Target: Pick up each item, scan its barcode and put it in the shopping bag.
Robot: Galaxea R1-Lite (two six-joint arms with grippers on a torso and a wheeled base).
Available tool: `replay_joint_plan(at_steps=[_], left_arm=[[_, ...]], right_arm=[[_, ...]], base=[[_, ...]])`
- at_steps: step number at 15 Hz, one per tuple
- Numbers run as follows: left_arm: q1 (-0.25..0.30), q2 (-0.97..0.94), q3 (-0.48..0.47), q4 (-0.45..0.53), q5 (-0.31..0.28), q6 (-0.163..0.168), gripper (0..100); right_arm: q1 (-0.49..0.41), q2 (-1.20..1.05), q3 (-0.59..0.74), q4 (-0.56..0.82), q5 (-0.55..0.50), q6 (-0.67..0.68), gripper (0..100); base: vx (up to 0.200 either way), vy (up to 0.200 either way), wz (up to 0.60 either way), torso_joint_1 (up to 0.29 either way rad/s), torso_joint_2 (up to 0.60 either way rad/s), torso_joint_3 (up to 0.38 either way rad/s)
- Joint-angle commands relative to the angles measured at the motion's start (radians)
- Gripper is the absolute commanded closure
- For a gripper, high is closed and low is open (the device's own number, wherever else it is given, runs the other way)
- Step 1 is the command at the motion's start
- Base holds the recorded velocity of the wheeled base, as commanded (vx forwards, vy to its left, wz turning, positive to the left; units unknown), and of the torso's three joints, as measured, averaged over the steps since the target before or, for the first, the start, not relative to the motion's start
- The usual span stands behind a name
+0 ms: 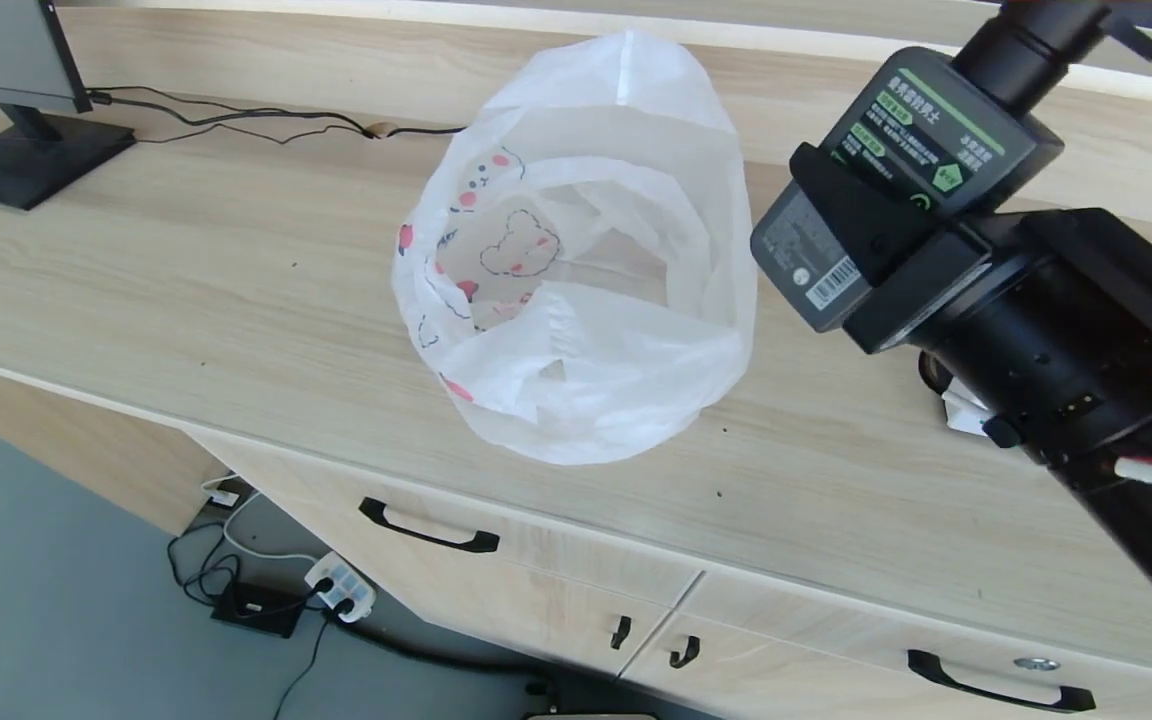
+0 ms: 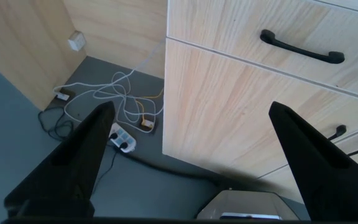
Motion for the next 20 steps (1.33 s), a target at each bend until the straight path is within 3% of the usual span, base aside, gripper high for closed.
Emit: replay_joint_plan(at_steps=[1,5,10,16,20], left_arm=[[0.000,0.000,0.000,0.000,0.000,-0.001,0],[0.000,0.000,0.000,0.000,0.000,-0.001,0],[0.000,0.000,0.000,0.000,0.000,-0.001,0],[0.000,0.000,0.000,0.000,0.000,-0.001,0],[0.000,0.000,0.000,0.000,0.000,-0.001,0]], right_arm=[[0.000,0.079,-0.124,0.042,0.003,0.084,100],[-0.001,0.244,-0.318,0.053,0.011,0.245,100],[-0.101,0.343,-0.359,0.071,0.015,0.356,100],[-0.086,0.423,-0.502,0.128,0.020,0.366,100],[-0.055,0.483,-0.525,0.130,0.042,0.382,100]], base=[[0.000,0.000,0.00,0.000,0.00,0.000],[0.000,0.000,0.00,0.000,0.00,0.000],[0.000,0.000,0.00,0.000,0.00,0.000],[0.000,0.000,0.00,0.000,0.00,0.000],[0.000,0.000,0.00,0.000,0.00,0.000]])
